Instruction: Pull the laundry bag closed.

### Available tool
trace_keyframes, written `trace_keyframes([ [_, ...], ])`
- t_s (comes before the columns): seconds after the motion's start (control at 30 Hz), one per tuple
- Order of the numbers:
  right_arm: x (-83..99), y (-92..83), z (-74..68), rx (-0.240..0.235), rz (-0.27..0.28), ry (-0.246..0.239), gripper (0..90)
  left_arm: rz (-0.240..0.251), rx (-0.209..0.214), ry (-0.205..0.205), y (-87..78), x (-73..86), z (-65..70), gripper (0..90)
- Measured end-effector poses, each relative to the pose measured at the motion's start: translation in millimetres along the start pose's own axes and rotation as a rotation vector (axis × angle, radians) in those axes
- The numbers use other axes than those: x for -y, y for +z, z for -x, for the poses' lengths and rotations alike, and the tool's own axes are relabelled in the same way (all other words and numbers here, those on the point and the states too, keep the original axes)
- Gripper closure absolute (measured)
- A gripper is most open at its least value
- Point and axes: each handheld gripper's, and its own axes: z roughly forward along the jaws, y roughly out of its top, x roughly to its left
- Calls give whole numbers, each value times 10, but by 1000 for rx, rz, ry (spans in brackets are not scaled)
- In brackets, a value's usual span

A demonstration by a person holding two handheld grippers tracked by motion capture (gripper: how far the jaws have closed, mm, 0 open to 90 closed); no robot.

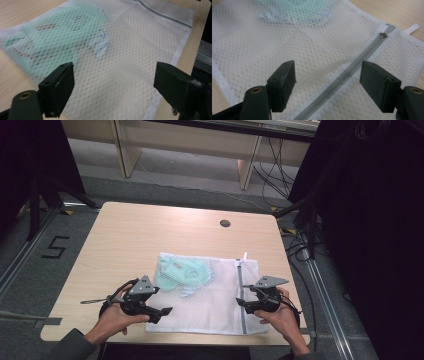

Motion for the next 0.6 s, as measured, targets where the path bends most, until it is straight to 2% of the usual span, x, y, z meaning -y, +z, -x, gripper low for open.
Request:
trace_keyframes([
  [0.03,18,3,0,2,8,-21,290,-1,4,2,-5,10,4,164],
  [0.07,31,-15,-3,0,-6,-30,289,6,10,-35,-4,24,34,162],
  [0.1,49,-24,-14,-1,-8,-36,289,-1,9,-6,-17,32,29,158],
  [0.13,64,-37,-16,0,-12,-53,286,8,6,-25,-23,41,57,153],
  [0.17,82,-51,-38,2,-16,-35,283,13,5,-6,-36,44,54,151],
  [0.2,91,-61,-31,4,-10,-56,277,19,6,2,-52,49,55,151],
  [0.23,107,-80,-70,1,-16,-18,271,21,-1,-7,-69,56,61,151],
  [0.27,123,-89,-61,4,-7,-40,267,12,-3,-16,-88,64,64,152],
  [0.3,135,-104,-66,4,-5,-45,269,28,-6,-7,-93,72,59,152],
  [0.37,163,-137,-94,-2,-8,-42,271,13,-15,-39,-120,97,69,151],
  [0.43,195,-159,-120,5,3,-50,271,25,-22,-28,-139,107,63,152],
  [0.47,212,-175,-139,9,1,-48,271,14,-22,-50,-162,112,69,152],
  [0.5,231,-184,-151,13,7,-52,271,37,-29,-57,-165,118,77,151],
  [0.53,249,-200,-163,13,2,-53,271,41,-29,-43,-180,125,70,151],
  [0.6,296,-227,-208,20,-4,-29,271,38,-44,-53,-213,153,83,151],
])
